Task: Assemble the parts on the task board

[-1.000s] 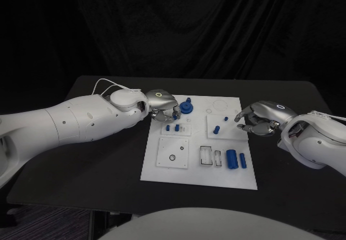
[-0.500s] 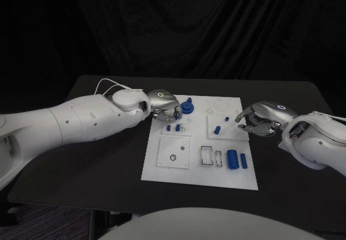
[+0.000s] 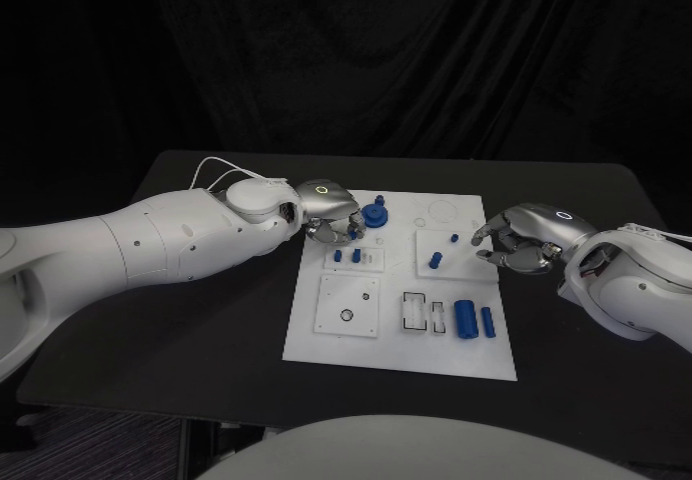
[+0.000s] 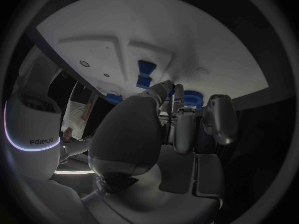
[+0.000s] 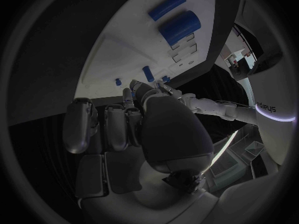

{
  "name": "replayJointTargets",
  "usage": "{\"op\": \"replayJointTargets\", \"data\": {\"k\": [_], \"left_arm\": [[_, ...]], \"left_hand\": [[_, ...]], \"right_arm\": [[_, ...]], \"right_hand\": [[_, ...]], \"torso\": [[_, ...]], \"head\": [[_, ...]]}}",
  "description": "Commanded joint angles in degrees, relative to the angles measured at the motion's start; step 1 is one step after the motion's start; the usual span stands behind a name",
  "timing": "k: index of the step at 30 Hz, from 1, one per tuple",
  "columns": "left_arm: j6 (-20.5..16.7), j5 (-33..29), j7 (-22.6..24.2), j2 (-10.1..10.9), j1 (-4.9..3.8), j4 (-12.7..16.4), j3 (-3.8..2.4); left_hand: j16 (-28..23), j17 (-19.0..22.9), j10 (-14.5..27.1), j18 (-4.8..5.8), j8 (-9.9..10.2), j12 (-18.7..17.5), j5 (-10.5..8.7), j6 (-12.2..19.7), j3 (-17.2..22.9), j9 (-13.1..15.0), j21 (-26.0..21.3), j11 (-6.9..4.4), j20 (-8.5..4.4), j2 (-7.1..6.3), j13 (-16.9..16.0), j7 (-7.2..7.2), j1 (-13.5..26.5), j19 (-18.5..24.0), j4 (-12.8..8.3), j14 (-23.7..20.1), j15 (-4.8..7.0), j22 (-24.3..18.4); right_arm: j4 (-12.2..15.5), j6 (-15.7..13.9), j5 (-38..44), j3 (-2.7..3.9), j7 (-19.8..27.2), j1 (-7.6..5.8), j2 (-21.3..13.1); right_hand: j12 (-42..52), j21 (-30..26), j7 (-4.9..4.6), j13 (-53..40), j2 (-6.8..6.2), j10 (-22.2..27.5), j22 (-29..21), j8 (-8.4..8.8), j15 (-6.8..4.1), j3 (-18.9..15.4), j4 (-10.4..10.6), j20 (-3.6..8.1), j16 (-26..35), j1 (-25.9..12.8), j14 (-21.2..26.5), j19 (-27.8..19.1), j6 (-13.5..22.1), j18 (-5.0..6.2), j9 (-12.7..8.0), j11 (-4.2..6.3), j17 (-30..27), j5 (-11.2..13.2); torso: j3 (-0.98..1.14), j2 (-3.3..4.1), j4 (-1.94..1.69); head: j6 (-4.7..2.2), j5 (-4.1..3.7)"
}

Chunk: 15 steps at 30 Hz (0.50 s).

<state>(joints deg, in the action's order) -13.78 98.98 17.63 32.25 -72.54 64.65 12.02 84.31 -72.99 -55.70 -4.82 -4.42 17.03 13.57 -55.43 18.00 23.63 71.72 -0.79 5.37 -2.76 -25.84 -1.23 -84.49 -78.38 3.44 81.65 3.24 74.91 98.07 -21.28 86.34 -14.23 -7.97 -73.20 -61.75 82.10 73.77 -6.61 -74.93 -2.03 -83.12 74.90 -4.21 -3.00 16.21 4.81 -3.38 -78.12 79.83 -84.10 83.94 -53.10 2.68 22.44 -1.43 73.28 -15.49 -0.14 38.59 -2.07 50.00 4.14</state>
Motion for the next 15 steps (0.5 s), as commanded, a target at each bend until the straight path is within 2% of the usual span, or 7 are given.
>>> {"op": "replayJointTargets", "data": {"k": [1,3,6,15], "left_arm": [[1.47,0.07,0.43,-0.28,0.43,0.08,0.13],[1.58,0.07,0.49,-0.29,0.45,0.03,0.13],[1.62,0.07,0.49,-0.2,0.48,-0.01,0.13],[1.22,0.07,0.61,0.22,0.51,-0.08,0.13]], "left_hand": [[-0.41,0.23,0.3,0.6,0.79,-0.58,-0.6,1.58,0.46,-0.37,-0.26,0.68,0.01,-0.44,0.24,0.86,0.19,0.39,0.17,-0.41,-0.27,9.44],[-0.58,0.66,0.85,0.52,0.94,-1.36,-1.76,3.03,0.5,-0.69,-0.69,1.1,0.04,-0.7,0.43,1.62,0.55,0.67,0.44,-0.66,-0.56,9.32],[-0.75,1.07,1.07,0.46,0.96,-2.01,-2.2,5.1,0.72,-1.16,-1.07,1.33,0.08,-0.97,0.57,2.57,0.61,0.89,0.58,-0.92,-0.79,9.23],[-0.95,1.57,1.94,0.36,0.91,-3.09,-2.39,7.31,0.94,-1.67,-1.63,1.72,0.12,-1.48,0.79,3.36,0.85,1.21,0.88,-1.25,-1.04,9.1]], "right_arm": [[0.0,0.51,0.12,0.03,-1.02,0.05,0.05],[-0.03,0.56,0.12,0.03,-1.03,0.06,0.1],[-0.04,0.61,0.12,0.03,-1.04,0.06,0.12],[-0.04,0.69,0.12,0.03,-1.08,0.06,0.05]], "right_hand": [[-0.2,-0.19,0.01,-6.36,-0.03,0.17,10.27,0.03,0.33,0.4,-0.08,-0.11,0.36,-0.23,-2.38,0.15,-0.25,0.91,-0.06,-0.03,-0.06,-0.33],[-0.2,-0.19,0.01,-6.36,-0.03,0.17,10.27,0.03,0.33,0.4,-0.08,-0.11,0.36,-0.23,-2.38,0.15,-0.25,0.91,-0.06,-0.03,-0.06,-0.33],[-0.23,-0.27,-0.01,-6.33,-0.03,0.2,10.25,0.07,0.36,0.44,-0.11,-0.13,0.43,-0.22,-2.35,0.12,-0.29,0.93,-0.09,-0.05,-0.15,-0.31],[-0.23,-0.27,-0.01,-6.33,-0.03,0.2,10.25,0.07,0.36,0.44,-0.11,-0.13,0.43,-0.22,-2.35,0.12,-0.29,0.93,-0.09,-0.05,-0.15,-0.31]], "torso": [[-0.03,-0.01,-0.01],[-0.03,0.01,-0.02],[-0.03,0.03,-0.02],[-0.02,0.0,-0.09]], "head": [[0.0,0.06],[0.0,0.06],[0.0,0.07],[0.0,-0.06]]}}
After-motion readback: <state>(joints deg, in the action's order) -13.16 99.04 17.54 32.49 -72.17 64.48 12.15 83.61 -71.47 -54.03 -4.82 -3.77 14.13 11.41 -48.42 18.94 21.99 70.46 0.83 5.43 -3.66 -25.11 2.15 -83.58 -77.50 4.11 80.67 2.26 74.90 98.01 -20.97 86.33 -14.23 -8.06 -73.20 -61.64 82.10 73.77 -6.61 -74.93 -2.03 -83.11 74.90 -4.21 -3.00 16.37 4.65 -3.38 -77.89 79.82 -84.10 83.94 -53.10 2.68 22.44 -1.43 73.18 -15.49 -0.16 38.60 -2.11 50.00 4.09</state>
